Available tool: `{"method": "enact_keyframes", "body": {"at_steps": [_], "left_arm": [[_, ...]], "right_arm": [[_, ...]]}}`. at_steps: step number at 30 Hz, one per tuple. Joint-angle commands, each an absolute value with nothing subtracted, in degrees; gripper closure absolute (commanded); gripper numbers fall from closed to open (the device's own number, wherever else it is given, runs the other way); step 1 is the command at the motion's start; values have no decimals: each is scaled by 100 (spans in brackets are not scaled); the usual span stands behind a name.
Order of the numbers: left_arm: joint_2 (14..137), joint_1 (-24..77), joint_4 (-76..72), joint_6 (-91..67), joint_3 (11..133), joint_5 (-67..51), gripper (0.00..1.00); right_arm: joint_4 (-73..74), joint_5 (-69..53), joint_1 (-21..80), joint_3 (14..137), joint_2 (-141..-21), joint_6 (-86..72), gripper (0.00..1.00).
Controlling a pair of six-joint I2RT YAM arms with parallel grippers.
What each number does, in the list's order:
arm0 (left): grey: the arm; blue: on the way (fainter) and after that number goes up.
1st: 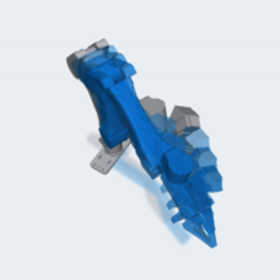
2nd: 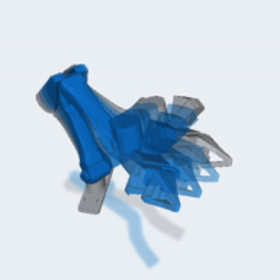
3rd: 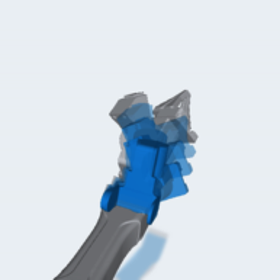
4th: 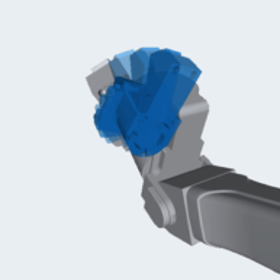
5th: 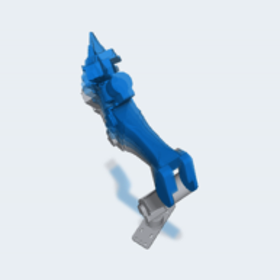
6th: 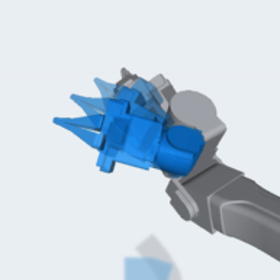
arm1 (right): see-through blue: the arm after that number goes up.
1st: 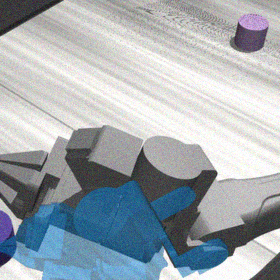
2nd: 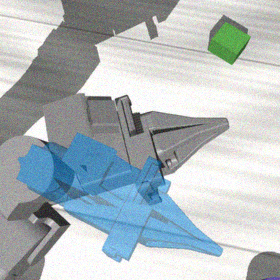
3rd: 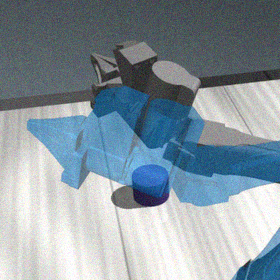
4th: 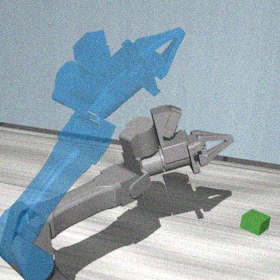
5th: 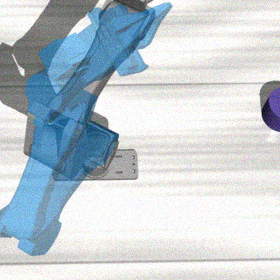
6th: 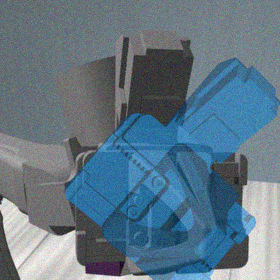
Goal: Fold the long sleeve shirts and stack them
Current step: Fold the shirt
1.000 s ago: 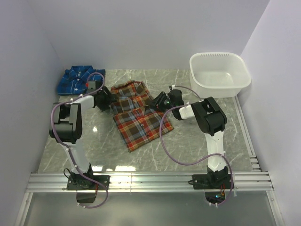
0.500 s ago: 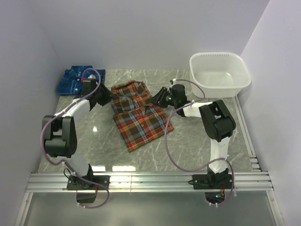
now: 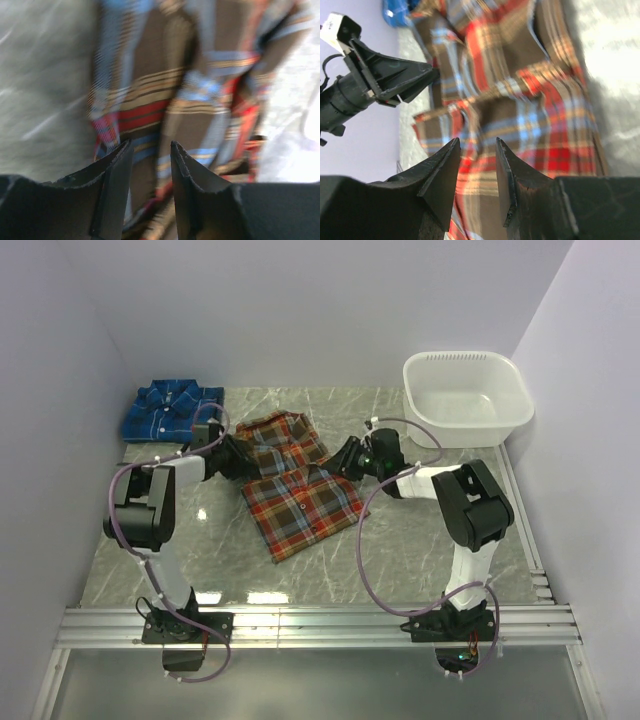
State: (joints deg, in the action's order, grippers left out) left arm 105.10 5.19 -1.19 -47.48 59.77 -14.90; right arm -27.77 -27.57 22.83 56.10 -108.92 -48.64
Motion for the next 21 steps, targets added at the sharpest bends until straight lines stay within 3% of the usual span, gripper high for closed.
{"method": "enact_keyframes", "body": {"at_steps": [1,14,17,21], "left_arm": [[10529,449,-316,-4799,5775,-1275,58],[10293,290,-387,-4826,5361,-966,57],[9819,299,-159,-4712,5703,-1019,53],[8863,343,507,-4536,6029,-853,40]], "right_arm": [[-2901,-2778,2267,5423,-10644,-4720,58],[-2233,-2531,2267,5106,-10029,-4088,58],[-1961,-2487,2259,5045,-9704,-3973,58],[-1793,-2706,2259,4975,-9326,-4008,58]]}}
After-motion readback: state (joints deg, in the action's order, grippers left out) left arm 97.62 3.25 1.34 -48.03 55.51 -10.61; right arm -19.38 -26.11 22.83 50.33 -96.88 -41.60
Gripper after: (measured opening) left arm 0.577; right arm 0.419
